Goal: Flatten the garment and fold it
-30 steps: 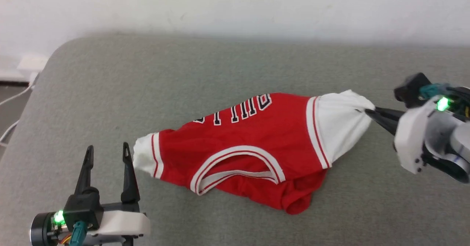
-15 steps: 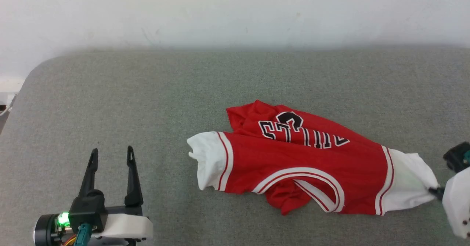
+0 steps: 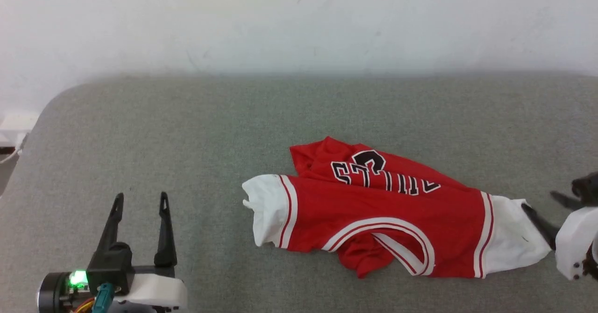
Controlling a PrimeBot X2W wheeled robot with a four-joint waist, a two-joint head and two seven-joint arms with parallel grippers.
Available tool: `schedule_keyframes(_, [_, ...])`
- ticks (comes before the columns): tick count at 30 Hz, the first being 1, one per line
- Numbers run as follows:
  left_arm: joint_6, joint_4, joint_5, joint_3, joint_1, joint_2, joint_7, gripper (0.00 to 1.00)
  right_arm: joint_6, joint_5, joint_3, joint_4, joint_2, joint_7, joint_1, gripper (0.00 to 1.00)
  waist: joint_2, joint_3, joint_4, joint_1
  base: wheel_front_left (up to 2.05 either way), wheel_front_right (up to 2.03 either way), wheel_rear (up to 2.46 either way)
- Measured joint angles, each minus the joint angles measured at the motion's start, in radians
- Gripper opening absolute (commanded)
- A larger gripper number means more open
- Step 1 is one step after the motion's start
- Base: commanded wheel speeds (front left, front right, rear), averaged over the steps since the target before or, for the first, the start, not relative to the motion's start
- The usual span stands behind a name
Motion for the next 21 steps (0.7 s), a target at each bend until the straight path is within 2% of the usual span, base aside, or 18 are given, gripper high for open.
schedule_keyframes(3, [-0.02, 0.003, 0.012, -0.006, -0.005, 0.025, 0.0, 1.0, 0.0, -0.057, -0.063, 0.005, 0.009, -0.081, 0.0, 1.0, 0.0001, -0.021, -0.008, 0.0, 0.0, 0.0, 0.0])
schedule_keyframes(6, [-0.062, 0.036, 0.014, -0.018, -0.037, 0.06, 0.0, 1.0, 0.0, -0.132, -0.185, -0.004, 0.034, -0.107, 0.0, 1.0, 0.0001, -0.039, -0.019, 0.0, 0.0, 0.0, 0.0])
schedule_keyframes(10, [-0.13, 0.114, 0.014, -0.049, -0.114, 0.107, 0.046, 1.0, 0.0, -0.322, -0.506, -0.175, 0.089, -0.11, 0.045, 1.0, 0.0, -0.054, -0.038, 0.0, 0.0, 0.0, 0.0])
schedule_keyframes(13, [-0.171, 0.149, 0.011, -0.08, -0.19, 0.142, 0.136, 1.0, 0.0, -0.478, -0.738, -0.343, 0.177, -0.11, 0.188, 1.0, 0.0, -0.061, -0.049, 0.0, 0.0, 0.0, 0.0])
schedule_keyframes(15, [-0.192, 0.174, -0.015, -0.101, -0.241, 0.16, 0.199, 1.0, 0.0, -0.579, -0.853, -0.448, 0.247, -0.11, 0.3, 1.0, 0.0, -0.061, -0.055, 0.0, 0.0, 0.0, 0.0])
schedule_keyframes(18, [-0.207, 0.2, -0.048, -0.161, -0.31, 0.192, 0.302, 1.0, 0.0, -0.683, -0.97, -0.585, 0.352, -0.11, 0.426, 1.0, -0.0002, -0.056, -0.062, 0.0, 0.0, 0.0, 0.0])
schedule_keyframes(21, [-0.207, 0.23, -0.109, -0.243, -0.368, 0.227, 0.414, 1.0, 0.0, -0.75, -1.029, -0.692, 0.429, -0.11, 0.499, 1.0, -0.0001, -0.047, -0.07, 0.0, 0.0, 0.0, 0.0])
